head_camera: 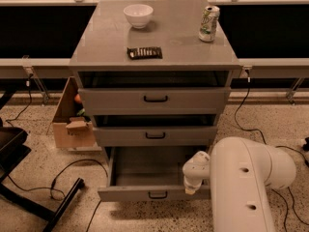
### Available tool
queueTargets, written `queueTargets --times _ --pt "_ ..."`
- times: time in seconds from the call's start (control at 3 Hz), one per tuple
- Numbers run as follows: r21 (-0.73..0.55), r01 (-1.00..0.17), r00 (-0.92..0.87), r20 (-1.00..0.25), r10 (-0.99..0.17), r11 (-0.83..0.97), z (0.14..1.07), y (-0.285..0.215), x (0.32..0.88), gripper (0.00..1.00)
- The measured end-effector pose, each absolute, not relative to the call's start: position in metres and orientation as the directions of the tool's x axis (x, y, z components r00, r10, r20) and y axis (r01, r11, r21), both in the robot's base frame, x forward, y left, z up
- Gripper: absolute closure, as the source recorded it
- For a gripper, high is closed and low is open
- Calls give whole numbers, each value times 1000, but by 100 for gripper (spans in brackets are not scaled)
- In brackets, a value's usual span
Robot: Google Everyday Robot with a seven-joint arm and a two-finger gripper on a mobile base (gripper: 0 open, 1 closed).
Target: Open bottom drawer
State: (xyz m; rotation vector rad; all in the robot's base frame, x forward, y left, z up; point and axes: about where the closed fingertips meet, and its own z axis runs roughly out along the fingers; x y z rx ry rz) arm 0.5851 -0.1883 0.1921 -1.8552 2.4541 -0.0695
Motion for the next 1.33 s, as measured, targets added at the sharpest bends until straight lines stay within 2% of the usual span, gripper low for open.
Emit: queueTargets --times 0.67,1.0,1.33 --pt "-75 -959 -272 -24 -962 273 192 -188 585 12" --pt "-75 -959 -272 -24 -962 273 192 -188 585 0" --pt "-65 -958 -279 -20 -960 279 188 -190 581 0"
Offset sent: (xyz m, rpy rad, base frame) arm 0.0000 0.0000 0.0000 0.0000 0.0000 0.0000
